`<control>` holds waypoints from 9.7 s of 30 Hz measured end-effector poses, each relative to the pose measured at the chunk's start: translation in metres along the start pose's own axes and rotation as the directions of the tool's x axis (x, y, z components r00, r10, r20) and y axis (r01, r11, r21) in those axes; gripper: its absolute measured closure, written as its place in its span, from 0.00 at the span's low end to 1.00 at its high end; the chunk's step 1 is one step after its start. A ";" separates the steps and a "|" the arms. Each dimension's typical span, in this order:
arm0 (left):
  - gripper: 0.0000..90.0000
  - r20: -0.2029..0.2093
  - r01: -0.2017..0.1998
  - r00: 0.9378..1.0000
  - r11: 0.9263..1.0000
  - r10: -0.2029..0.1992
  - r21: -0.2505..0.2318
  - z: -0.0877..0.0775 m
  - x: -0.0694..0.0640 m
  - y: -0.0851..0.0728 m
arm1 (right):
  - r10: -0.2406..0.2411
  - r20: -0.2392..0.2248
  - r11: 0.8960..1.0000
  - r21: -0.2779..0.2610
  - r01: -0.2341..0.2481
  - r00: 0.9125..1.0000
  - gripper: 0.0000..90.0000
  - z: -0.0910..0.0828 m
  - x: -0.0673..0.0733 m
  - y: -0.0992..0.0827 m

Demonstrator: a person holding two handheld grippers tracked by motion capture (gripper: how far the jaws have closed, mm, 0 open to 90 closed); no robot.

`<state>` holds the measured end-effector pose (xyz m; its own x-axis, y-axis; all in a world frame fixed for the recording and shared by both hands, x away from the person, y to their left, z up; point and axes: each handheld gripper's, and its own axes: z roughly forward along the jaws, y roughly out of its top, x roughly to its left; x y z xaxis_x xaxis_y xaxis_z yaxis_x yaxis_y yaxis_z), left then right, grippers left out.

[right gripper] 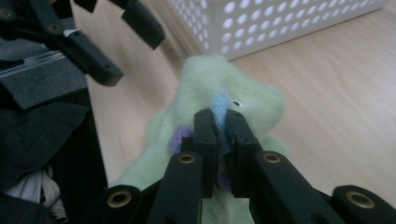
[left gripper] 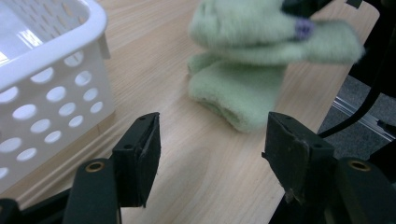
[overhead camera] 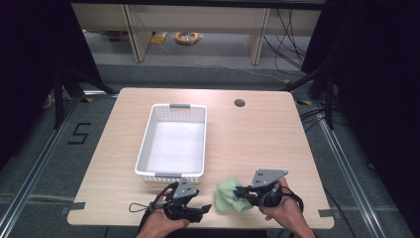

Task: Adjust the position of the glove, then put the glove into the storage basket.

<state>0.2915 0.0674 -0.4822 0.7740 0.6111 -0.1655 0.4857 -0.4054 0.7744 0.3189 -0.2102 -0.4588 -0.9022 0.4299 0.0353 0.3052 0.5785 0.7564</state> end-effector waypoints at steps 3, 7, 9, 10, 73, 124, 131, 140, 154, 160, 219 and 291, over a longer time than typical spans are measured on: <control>0.40 -0.003 -0.015 1.000 1.000 0.015 -0.002 0.003 0.000 0.003 | -0.027 -0.027 0.999 0.018 0.028 0.999 0.94 0.006 0.006 -0.002; 0.40 0.022 -0.026 0.999 0.999 0.027 -0.034 0.010 -0.002 0.011 | -0.059 -0.057 0.997 0.040 0.062 0.997 0.94 0.015 0.010 -0.005; 0.42 0.044 -0.054 0.997 0.998 0.055 -0.019 0.014 0.000 0.015 | -0.060 -0.059 0.997 0.045 0.063 0.996 0.94 0.015 0.010 -0.006; 0.42 0.049 -0.046 0.998 0.998 0.048 -0.037 0.018 -0.002 0.016 | -0.060 -0.059 0.997 0.045 0.063 0.996 0.94 0.015 0.010 -0.006; 0.81 0.107 0.063 0.992 0.998 -0.063 -0.001 0.035 -0.034 0.004 | 0.091 0.101 0.968 0.223 -0.111 0.991 0.97 0.013 -0.026 -0.005; 0.62 0.197 0.323 0.921 0.941 -0.337 0.102 0.056 0.005 0.005 | 0.484 0.064 0.868 0.086 -0.488 0.873 0.56 0.014 -0.020 -0.044; 0.74 0.205 0.306 0.926 0.948 -0.318 0.091 0.057 0.006 0.005 | 0.521 0.033 0.850 0.071 -0.522 0.853 0.63 0.015 -0.021 -0.047; 0.84 0.206 0.267 0.938 0.961 -0.277 0.078 0.051 0.007 0.005 | 0.500 -0.005 0.865 0.048 -0.499 0.866 0.80 0.013 -0.022 -0.048; 0.86 0.217 0.252 0.943 0.967 -0.254 0.037 0.032 0.010 0.009 | 0.482 -0.046 0.875 -0.020 -0.484 0.875 0.83 0.003 -0.015 -0.039; 0.86 0.234 0.245 0.941 0.969 -0.247 0.038 0.026 0.009 0.011 | 0.469 -0.053 0.882 -0.026 -0.470 0.882 0.82 0.000 -0.010 -0.035; 0.84 0.038 0.219 0.975 0.973 -0.217 -0.069 -0.082 0.079 0.066 | 0.335 -0.064 0.939 -0.063 -0.339 0.940 0.82 0.020 -0.015 0.124; 0.53 -0.188 0.229 0.965 0.941 -0.185 0.251 -0.041 0.164 0.040 | 0.315 0.133 0.909 0.244 -0.339 0.940 0.49 0.145 -0.030 0.153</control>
<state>0.4206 0.1794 -0.4535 0.5805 0.7922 -0.1879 0.7359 -0.4118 0.5375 0.4369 -0.0341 -0.4385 -0.7111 0.6783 0.1848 0.6576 0.5488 0.5161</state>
